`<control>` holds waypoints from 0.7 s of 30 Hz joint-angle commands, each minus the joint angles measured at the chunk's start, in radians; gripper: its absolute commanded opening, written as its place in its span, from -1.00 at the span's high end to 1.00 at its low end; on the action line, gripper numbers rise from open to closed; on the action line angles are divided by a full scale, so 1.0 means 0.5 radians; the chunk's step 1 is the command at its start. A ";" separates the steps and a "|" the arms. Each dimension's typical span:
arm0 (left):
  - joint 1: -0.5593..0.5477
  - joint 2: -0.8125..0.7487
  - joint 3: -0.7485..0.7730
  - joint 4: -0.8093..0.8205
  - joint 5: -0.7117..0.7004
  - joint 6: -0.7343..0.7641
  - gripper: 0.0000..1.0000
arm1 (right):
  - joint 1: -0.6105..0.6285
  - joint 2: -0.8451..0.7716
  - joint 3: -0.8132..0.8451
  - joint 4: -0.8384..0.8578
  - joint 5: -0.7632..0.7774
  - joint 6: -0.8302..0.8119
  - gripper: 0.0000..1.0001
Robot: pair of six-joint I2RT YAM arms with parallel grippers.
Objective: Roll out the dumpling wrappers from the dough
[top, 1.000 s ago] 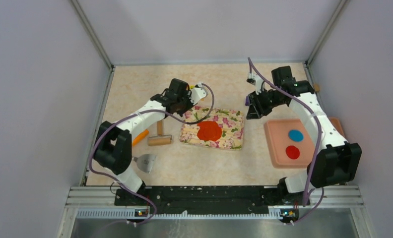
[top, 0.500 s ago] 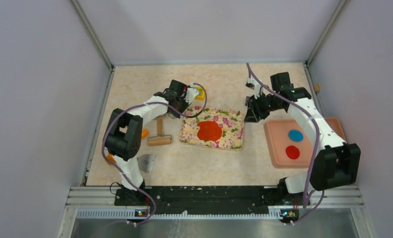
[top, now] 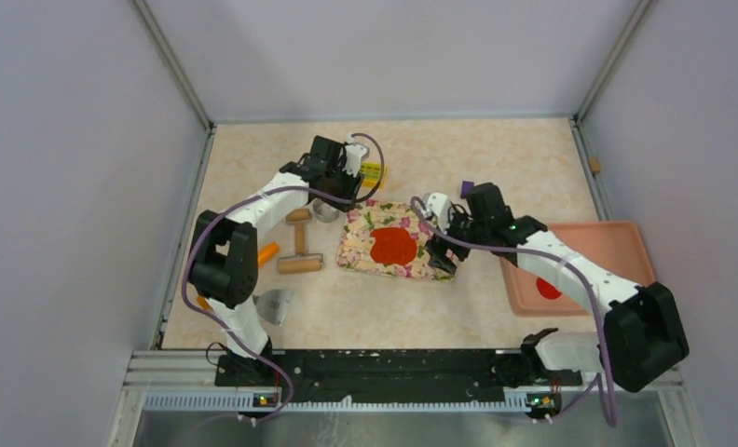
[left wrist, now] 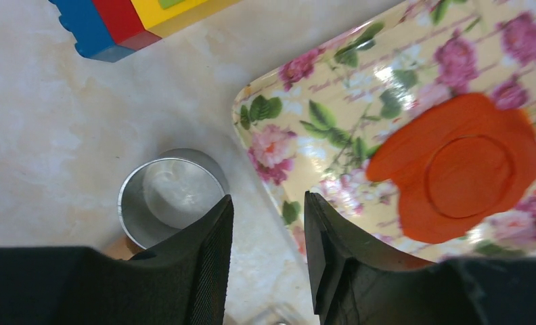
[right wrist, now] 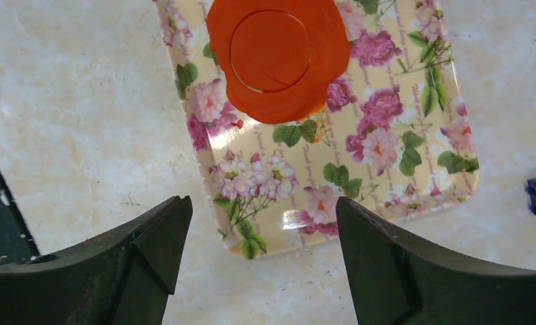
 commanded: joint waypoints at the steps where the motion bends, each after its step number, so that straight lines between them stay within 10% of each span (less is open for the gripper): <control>1: 0.015 -0.093 0.083 -0.117 0.230 -0.422 0.09 | 0.099 0.168 -0.023 0.335 0.172 -0.089 -0.68; 21: 0.114 -0.102 -0.390 -0.072 0.106 -0.829 -0.01 | 0.243 0.830 0.223 0.583 0.214 0.469 -0.83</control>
